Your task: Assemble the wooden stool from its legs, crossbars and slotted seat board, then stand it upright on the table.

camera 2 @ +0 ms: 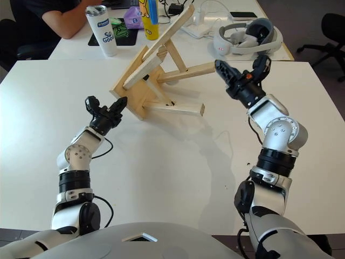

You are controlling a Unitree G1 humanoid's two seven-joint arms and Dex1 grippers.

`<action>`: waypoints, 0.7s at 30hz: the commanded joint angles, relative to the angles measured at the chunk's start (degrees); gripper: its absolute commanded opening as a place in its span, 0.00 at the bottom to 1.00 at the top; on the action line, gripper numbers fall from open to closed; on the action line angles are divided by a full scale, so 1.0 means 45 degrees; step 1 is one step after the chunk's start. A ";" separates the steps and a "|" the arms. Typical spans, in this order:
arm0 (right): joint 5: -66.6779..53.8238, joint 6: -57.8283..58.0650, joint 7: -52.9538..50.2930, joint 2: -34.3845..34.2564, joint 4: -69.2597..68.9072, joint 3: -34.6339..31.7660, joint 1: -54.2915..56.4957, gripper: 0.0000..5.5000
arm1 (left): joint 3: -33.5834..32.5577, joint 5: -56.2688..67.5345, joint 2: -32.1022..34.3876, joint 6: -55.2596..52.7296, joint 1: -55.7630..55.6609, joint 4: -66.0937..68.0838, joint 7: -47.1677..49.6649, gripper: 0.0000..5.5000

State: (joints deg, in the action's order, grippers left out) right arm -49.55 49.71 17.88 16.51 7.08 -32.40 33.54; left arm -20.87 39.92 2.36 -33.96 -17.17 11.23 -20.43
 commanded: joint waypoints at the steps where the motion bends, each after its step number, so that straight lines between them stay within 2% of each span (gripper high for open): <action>1: -0.0466 -0.0028 -0.0936 -0.0045 0.0421 -0.0607 0.0217 0.58 | -0.0314 0.1189 -0.0833 -0.1026 0.0489 -0.0589 0.0873 0.26; 7: 0.0053 -0.0526 -0.1204 0.0186 0.0312 -0.0245 -0.0217 0.58 | -0.0079 0.2437 -0.1886 -0.3116 0.2011 -0.1987 0.2452 0.24; 11: 0.0178 -0.0721 -0.1337 0.0117 -0.0131 -0.0021 -0.0709 0.58 | 0.0558 0.3098 -0.1955 -0.4333 0.3146 -0.3451 0.3210 0.24; 14: 0.0267 -0.0780 -0.1440 0.0069 -0.0742 0.0297 -0.1265 0.58 | 0.0934 0.3800 -0.1594 -0.5394 0.4139 -0.4573 0.3637 0.24; 19: 0.0224 -0.0855 -0.1665 -0.0144 -0.1474 0.0484 -0.1932 0.58 | 0.1428 0.4177 -0.0028 -0.6770 0.5473 -0.5698 0.3340 0.24; 20: 0.0275 -0.0887 -0.1687 -0.0148 -0.1571 0.0534 -0.2051 0.58 | 0.1461 0.4143 0.0297 -0.6842 0.5624 -0.5804 0.3214 0.31; 21: 0.0270 -0.0890 -0.1688 -0.0159 -0.1604 0.0571 -0.2106 0.58 | 0.1366 0.4125 0.0450 -0.6786 0.5707 -0.5838 0.3217 0.33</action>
State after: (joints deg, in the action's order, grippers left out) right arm -48.17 46.05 10.95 16.21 1.07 -30.26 24.88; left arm -14.71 60.95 1.40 -62.95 6.20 -15.11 -7.31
